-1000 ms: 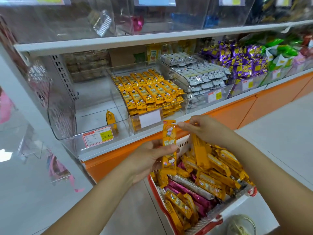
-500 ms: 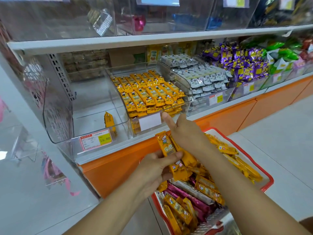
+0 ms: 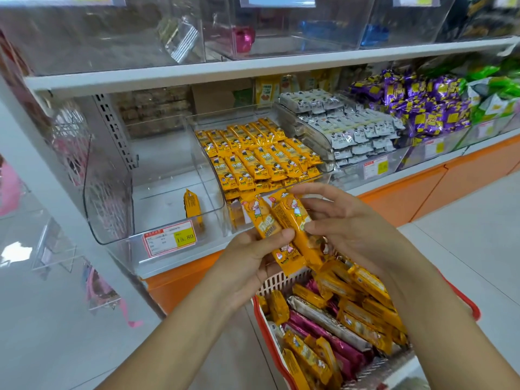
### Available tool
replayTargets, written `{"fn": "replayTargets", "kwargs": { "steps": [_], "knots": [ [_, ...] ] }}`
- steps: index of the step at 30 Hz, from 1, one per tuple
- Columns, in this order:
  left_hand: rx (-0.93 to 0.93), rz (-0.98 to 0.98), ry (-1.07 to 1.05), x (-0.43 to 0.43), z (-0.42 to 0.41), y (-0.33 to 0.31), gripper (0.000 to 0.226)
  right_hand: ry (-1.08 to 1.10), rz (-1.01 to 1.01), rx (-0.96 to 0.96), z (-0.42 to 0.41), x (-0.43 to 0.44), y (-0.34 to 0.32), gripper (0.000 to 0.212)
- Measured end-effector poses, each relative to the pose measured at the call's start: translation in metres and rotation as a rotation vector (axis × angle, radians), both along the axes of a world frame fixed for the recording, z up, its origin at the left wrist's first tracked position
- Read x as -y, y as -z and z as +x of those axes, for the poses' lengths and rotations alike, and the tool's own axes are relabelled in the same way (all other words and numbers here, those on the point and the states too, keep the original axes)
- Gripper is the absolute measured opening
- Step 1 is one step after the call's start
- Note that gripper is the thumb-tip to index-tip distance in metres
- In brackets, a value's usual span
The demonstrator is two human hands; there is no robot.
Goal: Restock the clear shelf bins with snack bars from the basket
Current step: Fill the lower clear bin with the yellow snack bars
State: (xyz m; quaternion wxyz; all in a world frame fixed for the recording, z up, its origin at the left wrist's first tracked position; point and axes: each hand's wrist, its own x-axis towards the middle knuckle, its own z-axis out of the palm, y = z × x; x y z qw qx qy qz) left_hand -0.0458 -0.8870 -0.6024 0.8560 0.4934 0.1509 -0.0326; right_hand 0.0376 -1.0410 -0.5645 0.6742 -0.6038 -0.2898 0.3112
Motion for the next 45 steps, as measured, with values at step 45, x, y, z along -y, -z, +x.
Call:
{"fn": "replayTargets", "kwargs": {
  "steps": [45],
  "knots": [
    [0.054,1.681,-0.295,-0.179,-0.065,0.000,0.028,-0.171,-0.973,0.779,0.051,-0.398,0.049,0.030]
  ]
}}
